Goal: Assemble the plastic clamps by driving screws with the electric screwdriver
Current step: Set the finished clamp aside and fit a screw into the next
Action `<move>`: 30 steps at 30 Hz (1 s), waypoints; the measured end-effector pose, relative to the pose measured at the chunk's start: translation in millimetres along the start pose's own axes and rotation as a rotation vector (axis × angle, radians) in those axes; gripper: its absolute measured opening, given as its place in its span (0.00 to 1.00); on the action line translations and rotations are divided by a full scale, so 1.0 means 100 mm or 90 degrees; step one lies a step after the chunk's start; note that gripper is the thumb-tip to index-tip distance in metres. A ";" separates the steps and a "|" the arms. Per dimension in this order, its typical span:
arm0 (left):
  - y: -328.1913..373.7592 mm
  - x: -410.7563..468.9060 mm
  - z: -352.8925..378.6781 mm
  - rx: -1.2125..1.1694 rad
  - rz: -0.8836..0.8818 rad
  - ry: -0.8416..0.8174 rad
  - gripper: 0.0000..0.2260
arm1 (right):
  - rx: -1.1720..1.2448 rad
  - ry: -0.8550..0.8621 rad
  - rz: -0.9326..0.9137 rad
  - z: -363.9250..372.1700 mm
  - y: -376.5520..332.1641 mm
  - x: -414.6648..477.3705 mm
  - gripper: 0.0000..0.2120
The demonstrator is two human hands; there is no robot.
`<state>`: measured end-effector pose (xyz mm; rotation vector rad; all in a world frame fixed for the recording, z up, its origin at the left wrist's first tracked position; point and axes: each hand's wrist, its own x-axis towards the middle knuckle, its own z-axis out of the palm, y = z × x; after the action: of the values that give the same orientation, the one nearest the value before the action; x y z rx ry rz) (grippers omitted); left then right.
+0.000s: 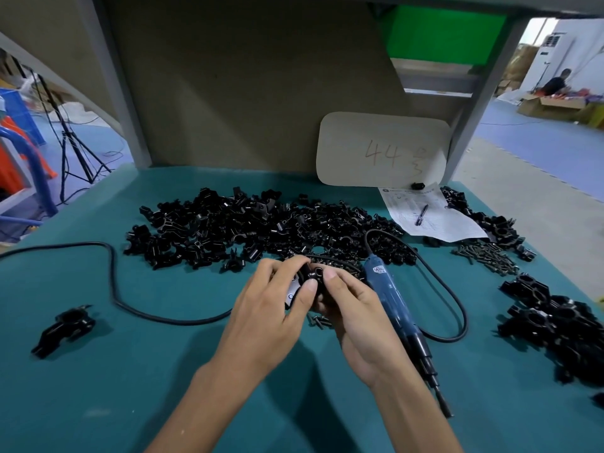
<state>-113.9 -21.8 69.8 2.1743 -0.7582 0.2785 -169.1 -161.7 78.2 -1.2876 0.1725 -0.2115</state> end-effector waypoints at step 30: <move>0.02 0.08 -0.04 -0.186 -0.017 -0.035 0.15 | 0.069 0.015 -0.039 -0.01 -0.10 -0.05 0.09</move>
<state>-108.7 -22.8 76.8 1.9209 -0.7497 0.0870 -174.4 -164.0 87.6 -1.1840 0.1391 -0.2850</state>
